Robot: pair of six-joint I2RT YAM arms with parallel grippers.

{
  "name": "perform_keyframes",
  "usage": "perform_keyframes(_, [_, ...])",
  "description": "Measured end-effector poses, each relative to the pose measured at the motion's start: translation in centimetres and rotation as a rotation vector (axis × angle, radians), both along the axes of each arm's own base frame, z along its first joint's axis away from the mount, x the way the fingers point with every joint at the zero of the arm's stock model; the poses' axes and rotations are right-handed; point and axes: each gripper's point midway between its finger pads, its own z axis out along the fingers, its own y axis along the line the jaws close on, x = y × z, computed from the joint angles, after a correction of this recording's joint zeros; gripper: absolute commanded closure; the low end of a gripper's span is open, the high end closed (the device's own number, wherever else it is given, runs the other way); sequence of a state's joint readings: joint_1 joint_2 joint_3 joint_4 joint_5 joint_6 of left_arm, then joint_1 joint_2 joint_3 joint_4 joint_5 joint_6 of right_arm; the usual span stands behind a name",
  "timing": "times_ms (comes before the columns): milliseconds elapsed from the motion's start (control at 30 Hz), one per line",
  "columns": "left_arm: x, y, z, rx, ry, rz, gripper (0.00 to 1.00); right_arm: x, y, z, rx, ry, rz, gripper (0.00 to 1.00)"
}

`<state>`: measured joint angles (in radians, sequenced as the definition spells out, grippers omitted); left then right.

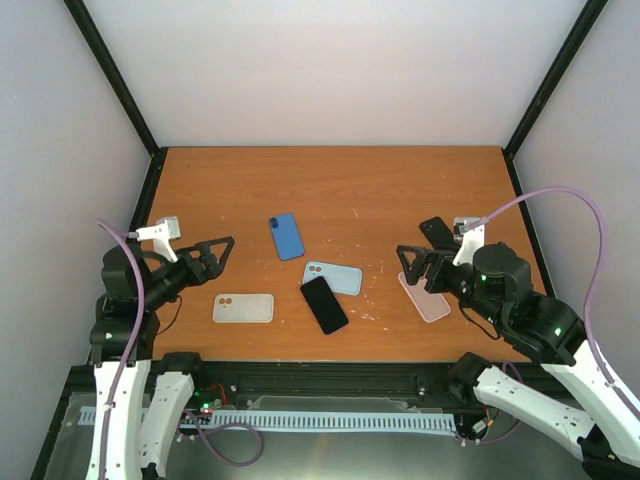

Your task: Put the phone into the phone case

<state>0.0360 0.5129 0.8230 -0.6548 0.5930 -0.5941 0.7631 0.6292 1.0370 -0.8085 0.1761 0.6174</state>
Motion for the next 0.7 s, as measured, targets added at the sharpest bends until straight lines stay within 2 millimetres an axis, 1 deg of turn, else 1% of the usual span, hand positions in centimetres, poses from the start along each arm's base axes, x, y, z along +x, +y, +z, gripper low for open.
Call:
perform_keyframes(233, [-0.3,-0.5,-1.3,-0.031,0.051,-0.037,0.00,0.1,0.2,-1.9,-0.022,0.047,-0.004,0.00])
perform_keyframes(333, [0.0,-0.6,-2.5,-0.054,0.101,-0.044,0.01,0.2,0.5,-3.3,-0.049,0.074,-0.003,0.00])
perform_keyframes(367, [0.2,-0.6,-3.1,-0.062,0.127,-0.043,0.01,0.3,0.6,-3.9,-0.059,0.085,-0.001,0.00])
perform_keyframes(467, [1.0,-0.4,-5.5,-0.094,0.236,-0.021,0.06,0.8,1.0,-5.7,-0.099,0.125,-0.001,0.00])
perform_keyframes(500, [1.2,-0.3,-6.5,-0.106,0.283,-0.005,0.10,0.9,1.2,-6.3,-0.113,0.140,0.000,0.00])
perform_keyframes(533, [1.4,-0.1,-7.2,-0.116,0.319,0.013,0.16,1.1,1.4,-6.9,-0.128,0.155,0.001,0.01])
perform_keyframes(567, [1.6,0.2,-8.4,-0.126,0.366,0.041,0.22,1.2,1.6,-7.5,-0.139,0.167,0.003,0.02])
perform_keyframes(600, [1.7,0.5,-9.2,-0.138,0.403,0.067,0.24,1.4,1.8,-8.0,-0.149,0.178,0.006,0.04])
perform_keyframes(700, [1.5,1.4,-12.1,-0.157,0.500,0.159,0.27,1.8,2.6,-10.0,-0.181,0.212,0.022,0.12])
